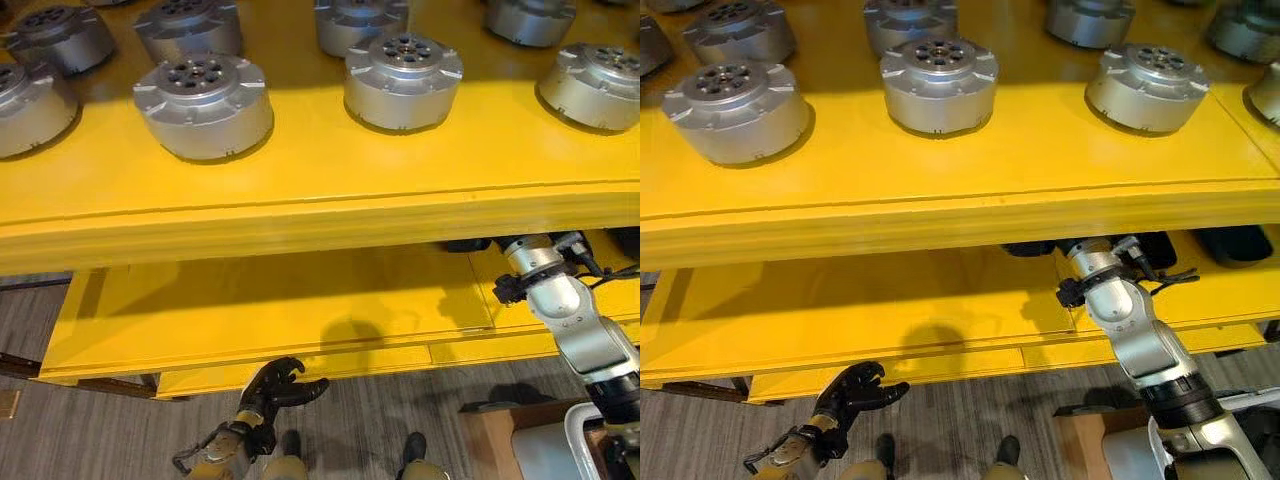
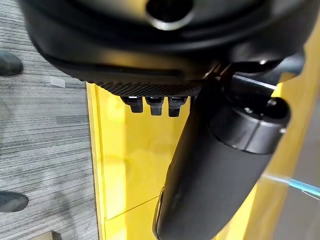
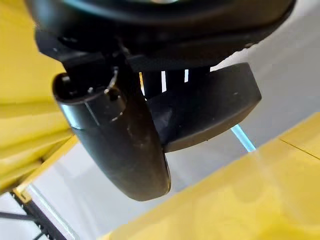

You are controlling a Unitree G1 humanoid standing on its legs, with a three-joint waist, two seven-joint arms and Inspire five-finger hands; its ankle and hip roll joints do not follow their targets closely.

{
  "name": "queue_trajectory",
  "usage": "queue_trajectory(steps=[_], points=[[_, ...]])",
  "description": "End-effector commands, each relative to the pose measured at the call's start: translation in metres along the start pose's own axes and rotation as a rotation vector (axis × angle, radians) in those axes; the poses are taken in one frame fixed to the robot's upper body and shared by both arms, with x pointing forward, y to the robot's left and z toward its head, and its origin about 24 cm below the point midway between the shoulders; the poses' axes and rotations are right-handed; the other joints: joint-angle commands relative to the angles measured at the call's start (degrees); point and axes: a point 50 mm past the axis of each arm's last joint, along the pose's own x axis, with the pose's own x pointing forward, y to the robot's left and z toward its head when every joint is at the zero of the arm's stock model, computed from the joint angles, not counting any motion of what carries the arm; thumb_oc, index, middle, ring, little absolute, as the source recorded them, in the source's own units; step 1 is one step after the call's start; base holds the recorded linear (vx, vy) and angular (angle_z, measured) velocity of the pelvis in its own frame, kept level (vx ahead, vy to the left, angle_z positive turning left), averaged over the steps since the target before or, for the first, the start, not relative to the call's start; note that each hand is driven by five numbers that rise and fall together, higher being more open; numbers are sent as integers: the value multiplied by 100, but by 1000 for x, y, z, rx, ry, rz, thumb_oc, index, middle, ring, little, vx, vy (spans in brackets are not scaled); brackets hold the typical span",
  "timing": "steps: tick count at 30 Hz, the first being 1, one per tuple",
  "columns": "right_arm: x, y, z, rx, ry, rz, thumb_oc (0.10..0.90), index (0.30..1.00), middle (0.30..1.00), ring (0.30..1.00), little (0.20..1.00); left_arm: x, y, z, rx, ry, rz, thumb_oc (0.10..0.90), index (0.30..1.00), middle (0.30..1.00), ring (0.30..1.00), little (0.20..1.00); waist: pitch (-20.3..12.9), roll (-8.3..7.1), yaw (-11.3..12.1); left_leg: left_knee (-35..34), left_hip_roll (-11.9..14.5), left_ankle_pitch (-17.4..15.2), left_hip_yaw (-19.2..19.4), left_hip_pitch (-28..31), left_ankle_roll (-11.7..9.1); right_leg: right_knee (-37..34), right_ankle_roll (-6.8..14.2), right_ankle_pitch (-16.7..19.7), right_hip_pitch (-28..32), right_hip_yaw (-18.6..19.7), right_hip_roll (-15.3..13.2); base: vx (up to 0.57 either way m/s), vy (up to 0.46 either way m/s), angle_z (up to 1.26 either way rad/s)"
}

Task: Move parts from the plastic box to the shelf.

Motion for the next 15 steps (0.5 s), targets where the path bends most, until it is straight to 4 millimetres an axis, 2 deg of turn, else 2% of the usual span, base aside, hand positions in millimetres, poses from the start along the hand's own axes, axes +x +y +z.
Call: queue_trajectory(steps=[1, 4, 10, 15], points=[[28, -45, 39, -123, -206, -188, 400, 300, 300, 300, 300, 9, -1, 83, -16, -386, -8, 900, 1000, 1000, 1000, 1000, -856, -57, -10, 488, 376, -249, -95, -247, -98, 587, 145, -721, 112, 192, -27, 45, 65, -5], [37, -42, 41, -156, -205, -172, 400, 300, 300, 300, 300, 9, -1, 83, -18, -387, -6, 900, 1000, 1000, 1000, 1000, -876, -120, 48, 517, 348, -282, -104, -274, -76, 604, 163, -713, 120, 175, -44, 13, 21, 3], [48, -38, 40, -179, -184, -154, 400, 300, 300, 300, 300, 9, -1, 88, -10, -403, -6, 900, 1000, 1000, 1000, 1000, -754, -126, 98, 825, 346, -368, -166, -440, -86, 922, 142, -815, -26, 198, -75, -30, -4, 5], [64, -51, 48, -224, -198, -181, 400, 300, 300, 300, 300, 9, -1, 106, -1, -471, -9, 900, 1000, 1000, 1000, 1000, -261, -63, 156, 1824, 396, -639, -332, -1035, -143, 1978, 108, -1150, -630, 286, -174, -171, -12, -1]])
